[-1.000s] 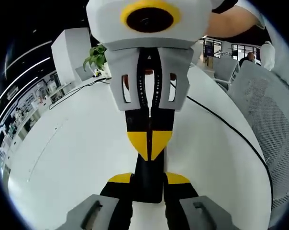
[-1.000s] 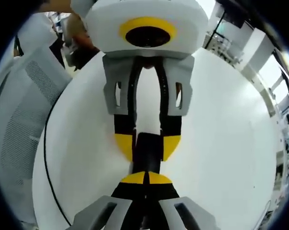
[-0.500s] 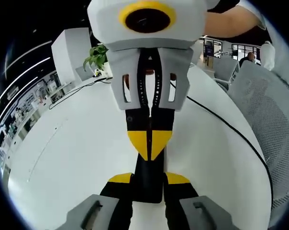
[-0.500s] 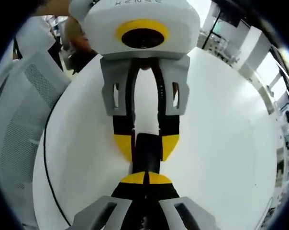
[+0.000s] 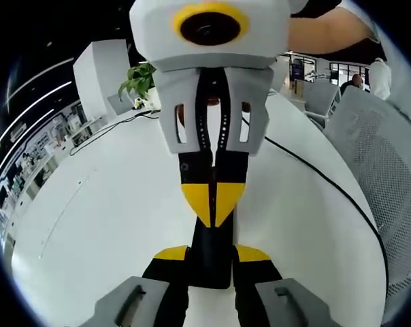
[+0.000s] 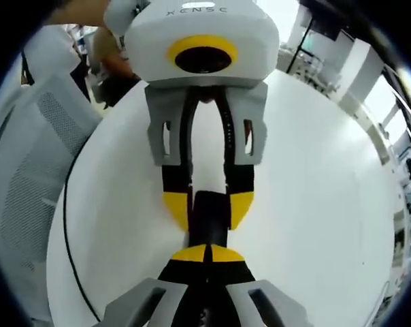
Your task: Press the specified remote control buttons in sequence, fully releasing each button before pressing the next.
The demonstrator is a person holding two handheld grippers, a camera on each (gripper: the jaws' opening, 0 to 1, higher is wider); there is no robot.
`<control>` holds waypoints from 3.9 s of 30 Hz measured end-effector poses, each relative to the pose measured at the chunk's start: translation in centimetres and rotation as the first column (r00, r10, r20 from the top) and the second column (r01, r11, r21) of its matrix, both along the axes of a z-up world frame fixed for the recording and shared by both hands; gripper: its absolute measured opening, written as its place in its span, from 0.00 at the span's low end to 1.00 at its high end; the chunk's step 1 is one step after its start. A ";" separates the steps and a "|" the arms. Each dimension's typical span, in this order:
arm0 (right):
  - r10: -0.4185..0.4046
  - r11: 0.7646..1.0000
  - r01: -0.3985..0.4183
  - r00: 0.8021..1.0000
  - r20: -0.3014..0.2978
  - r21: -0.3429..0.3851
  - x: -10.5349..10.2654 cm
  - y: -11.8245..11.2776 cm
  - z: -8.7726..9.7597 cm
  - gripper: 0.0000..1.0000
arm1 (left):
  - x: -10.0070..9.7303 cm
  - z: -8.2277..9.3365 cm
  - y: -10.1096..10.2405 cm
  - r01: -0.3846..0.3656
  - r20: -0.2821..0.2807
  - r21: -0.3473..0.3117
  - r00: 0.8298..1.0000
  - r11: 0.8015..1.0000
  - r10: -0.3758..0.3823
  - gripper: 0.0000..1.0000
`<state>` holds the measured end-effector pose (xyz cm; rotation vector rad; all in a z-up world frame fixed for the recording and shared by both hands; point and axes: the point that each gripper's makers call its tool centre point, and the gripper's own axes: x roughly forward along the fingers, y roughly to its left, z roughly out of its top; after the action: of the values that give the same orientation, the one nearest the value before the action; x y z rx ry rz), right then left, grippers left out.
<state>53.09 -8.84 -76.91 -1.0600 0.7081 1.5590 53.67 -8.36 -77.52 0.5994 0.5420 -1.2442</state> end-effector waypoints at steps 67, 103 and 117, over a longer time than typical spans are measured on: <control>-0.135 0.969 0.125 0.990 0.034 0.215 0.5 -2.0 5.4 0.33 | 0.0 0.1 -0.3 0.001 -0.007 0.009 1.000 1.000 -0.001 0.23; -0.207 0.964 0.205 0.978 -0.010 0.168 1.0 -7.0 1.7 0.33 | 0.0 0.1 -0.1 0.004 -0.010 0.020 1.000 1.000 -0.004 0.23; -0.213 0.964 0.216 0.976 -0.033 0.158 1.1 -7.4 0.5 0.31 | -0.2 0.1 -0.3 0.004 -0.013 0.024 1.000 1.000 -0.004 0.23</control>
<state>54.15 -16.24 -76.45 -0.8240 0.6731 1.4127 53.49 -8.63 -77.40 0.6134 0.5672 -1.2476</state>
